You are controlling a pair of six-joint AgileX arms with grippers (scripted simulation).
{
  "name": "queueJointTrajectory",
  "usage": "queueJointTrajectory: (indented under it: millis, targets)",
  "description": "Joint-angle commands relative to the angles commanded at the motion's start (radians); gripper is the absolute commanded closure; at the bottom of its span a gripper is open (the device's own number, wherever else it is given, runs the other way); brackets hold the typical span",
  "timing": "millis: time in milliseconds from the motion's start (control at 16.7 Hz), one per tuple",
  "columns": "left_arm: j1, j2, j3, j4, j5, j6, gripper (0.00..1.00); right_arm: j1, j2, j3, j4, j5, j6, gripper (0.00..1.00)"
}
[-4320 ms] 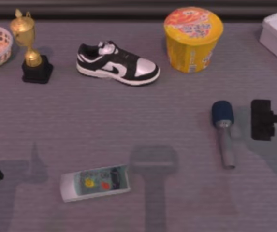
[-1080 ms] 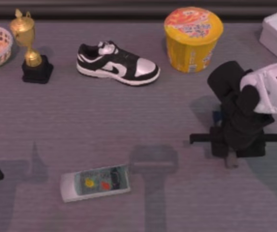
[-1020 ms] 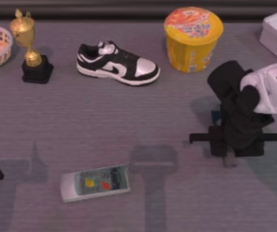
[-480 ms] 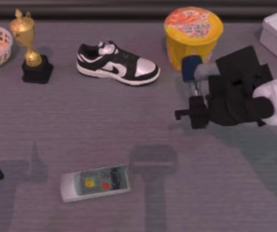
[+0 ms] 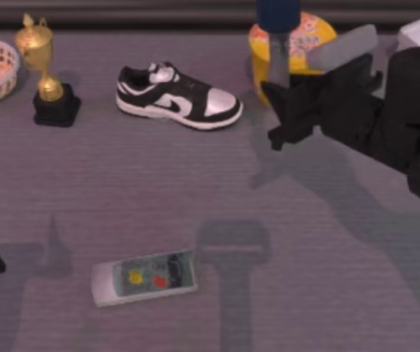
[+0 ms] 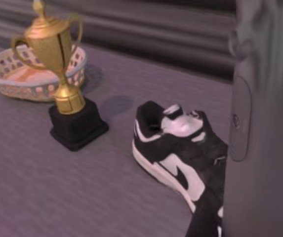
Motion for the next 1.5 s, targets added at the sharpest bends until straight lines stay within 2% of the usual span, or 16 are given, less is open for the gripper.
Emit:
queueJointTrajectory:
  millis: [180, 300, 660, 780, 1020, 1140, 1500]
  targets:
    - [0.000, 0.000, 0.000, 0.000, 0.000, 0.000, 0.00, -0.003, -0.063, -0.047, 0.154, -0.045, -0.056, 1.00]
    - [0.000, 0.000, 0.000, 0.000, 0.000, 0.000, 0.00, -0.004, -0.089, -0.064, 0.204, -0.061, -0.077, 1.00]
    - [0.000, 0.000, 0.000, 0.000, 0.000, 0.000, 0.00, 0.001, -0.091, -0.062, 0.211, -0.061, -0.078, 1.00]
    - [0.000, 0.000, 0.000, 0.000, 0.000, 0.000, 0.00, 0.030, -0.092, -0.057, 0.211, -0.033, -0.075, 1.00]
    - [0.000, 0.000, 0.000, 0.000, 0.000, 0.000, 0.00, 0.129, -0.098, -0.044, 0.211, 0.062, -0.064, 1.00]
    - [0.000, 0.000, 0.000, 0.000, 0.000, 0.000, 0.00, 0.168, -0.101, -0.038, 0.211, 0.099, -0.059, 1.00]
    - [0.000, 0.000, 0.000, 0.000, 0.000, 0.000, 0.00, 0.176, -0.100, -0.039, 0.211, 0.105, -0.058, 1.00]
